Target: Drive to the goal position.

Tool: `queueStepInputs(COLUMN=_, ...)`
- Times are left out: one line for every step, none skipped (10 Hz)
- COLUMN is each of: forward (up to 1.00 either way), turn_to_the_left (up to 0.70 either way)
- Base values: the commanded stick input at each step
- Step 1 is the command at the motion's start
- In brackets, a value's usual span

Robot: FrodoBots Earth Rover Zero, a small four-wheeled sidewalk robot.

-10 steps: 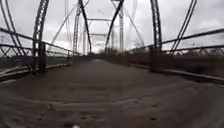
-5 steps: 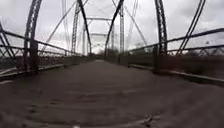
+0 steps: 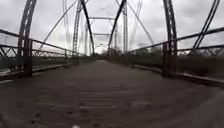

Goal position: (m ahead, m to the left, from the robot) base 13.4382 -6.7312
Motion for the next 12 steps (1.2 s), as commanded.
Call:
queueStepInputs(forward=1.00, turn_to_the_left=0.00)
queueStepInputs(forward=1.00, turn_to_the_left=0.00)
queueStepInputs(forward=1.00, turn_to_the_left=0.00)
queueStepInputs(forward=1.00, turn_to_the_left=0.00)
queueStepInputs(forward=1.00, turn_to_the_left=0.00)
queueStepInputs(forward=1.00, turn_to_the_left=0.00)
queueStepInputs(forward=1.00, turn_to_the_left=0.00)
queueStepInputs(forward=1.00, turn_to_the_left=0.00)
queueStepInputs(forward=1.00, turn_to_the_left=0.00)
queueStepInputs(forward=1.00, turn_to_the_left=0.00)
queueStepInputs(forward=1.00, turn_to_the_left=0.00)
queueStepInputs(forward=1.00, turn_to_the_left=0.00)
